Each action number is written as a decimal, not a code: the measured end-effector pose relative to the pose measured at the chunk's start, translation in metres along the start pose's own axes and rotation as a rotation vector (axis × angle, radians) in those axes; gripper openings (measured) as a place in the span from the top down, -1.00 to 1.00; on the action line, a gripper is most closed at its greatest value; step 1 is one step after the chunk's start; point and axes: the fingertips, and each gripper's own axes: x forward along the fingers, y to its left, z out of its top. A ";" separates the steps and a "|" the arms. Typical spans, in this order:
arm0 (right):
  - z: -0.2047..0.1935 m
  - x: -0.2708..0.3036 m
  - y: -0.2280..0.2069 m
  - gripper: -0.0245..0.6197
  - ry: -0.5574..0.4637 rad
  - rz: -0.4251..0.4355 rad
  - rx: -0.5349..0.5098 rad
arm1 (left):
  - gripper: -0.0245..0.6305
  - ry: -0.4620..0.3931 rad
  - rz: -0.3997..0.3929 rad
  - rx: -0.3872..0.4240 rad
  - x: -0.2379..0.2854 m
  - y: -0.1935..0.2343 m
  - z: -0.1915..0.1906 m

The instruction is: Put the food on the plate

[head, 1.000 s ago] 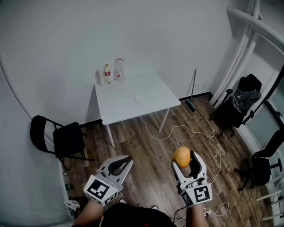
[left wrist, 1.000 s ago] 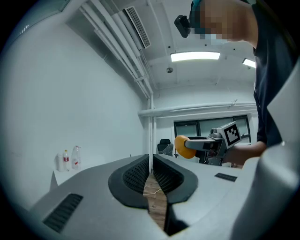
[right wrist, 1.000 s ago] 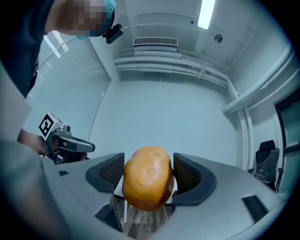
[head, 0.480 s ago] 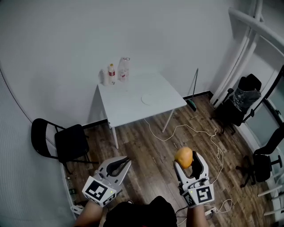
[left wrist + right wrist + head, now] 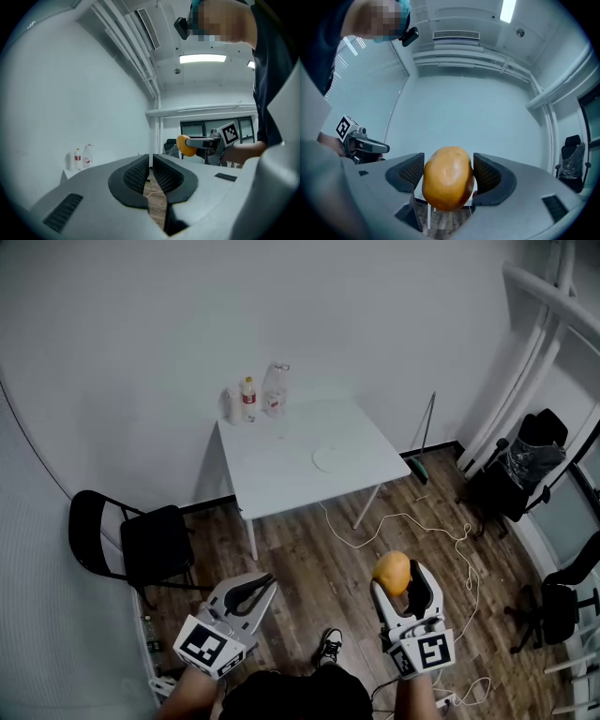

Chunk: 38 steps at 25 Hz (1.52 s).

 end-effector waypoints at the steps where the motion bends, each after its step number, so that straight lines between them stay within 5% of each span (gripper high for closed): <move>1: -0.004 0.007 -0.005 -0.13 -0.003 0.015 0.001 | 0.79 0.003 0.011 0.000 0.006 0.005 -0.001; 7: -0.016 0.055 -0.054 -0.13 -0.016 0.058 0.027 | 0.79 0.020 0.051 -0.007 0.066 0.028 0.001; 26: -0.084 0.136 -0.305 -0.13 0.071 0.099 0.122 | 0.79 0.110 0.185 -0.017 0.306 0.033 0.004; 38: -0.117 0.196 -0.334 -0.13 0.056 0.130 0.221 | 0.79 0.121 0.170 -0.024 0.374 0.070 -0.008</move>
